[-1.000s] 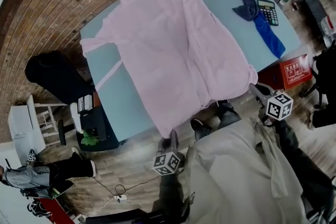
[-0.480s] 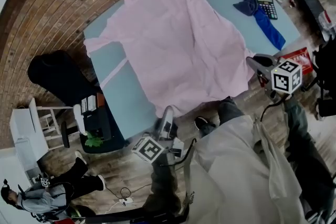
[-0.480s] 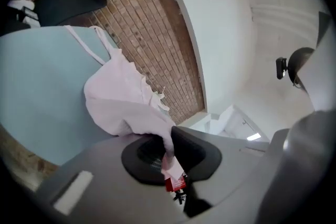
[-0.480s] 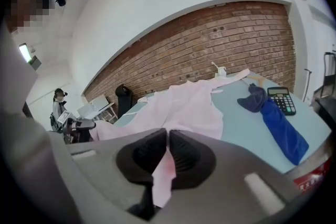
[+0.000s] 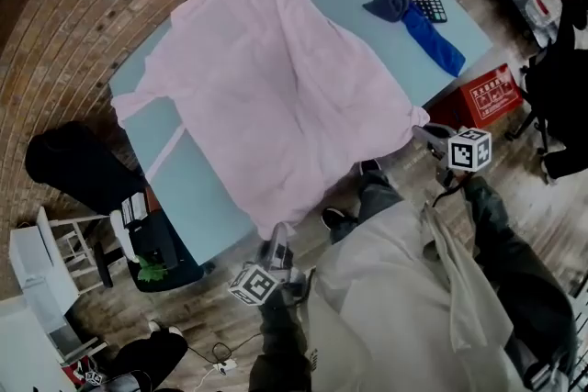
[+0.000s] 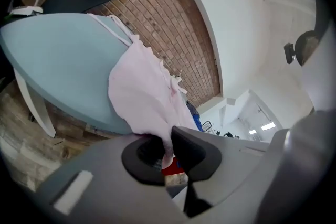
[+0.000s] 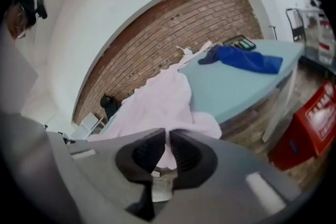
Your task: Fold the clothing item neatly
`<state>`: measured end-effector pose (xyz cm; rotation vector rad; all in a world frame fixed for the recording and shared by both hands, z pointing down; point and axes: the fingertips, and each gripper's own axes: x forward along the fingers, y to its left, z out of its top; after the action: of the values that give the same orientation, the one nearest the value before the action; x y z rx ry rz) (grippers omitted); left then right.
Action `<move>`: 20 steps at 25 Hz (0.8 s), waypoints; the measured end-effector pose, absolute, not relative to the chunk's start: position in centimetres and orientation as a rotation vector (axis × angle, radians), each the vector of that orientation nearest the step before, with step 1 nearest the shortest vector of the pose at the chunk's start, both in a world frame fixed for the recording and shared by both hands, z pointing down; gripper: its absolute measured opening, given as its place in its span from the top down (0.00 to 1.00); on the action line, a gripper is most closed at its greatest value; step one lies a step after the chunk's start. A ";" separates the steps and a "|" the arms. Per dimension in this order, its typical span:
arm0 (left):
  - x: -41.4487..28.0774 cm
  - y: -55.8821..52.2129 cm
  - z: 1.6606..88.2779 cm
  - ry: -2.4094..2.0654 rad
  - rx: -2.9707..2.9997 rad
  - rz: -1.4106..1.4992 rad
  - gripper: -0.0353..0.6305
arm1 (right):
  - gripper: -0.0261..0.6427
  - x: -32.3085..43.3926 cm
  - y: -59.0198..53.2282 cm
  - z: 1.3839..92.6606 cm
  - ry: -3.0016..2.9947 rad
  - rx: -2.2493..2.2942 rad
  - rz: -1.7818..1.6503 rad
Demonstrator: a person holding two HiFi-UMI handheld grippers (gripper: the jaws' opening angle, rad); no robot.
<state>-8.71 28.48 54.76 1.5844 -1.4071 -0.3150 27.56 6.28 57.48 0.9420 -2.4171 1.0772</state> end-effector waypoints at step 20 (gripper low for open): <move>-9.9 29.1 63.2 -1.680 1.493 -0.310 0.27 | 0.38 28.5 2.4 64.4 -2.767 0.911 1.200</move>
<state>-9.91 29.15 63.23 1.4927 -1.6797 -0.3096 28.51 2.40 64.43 0.9111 -2.7669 1.2004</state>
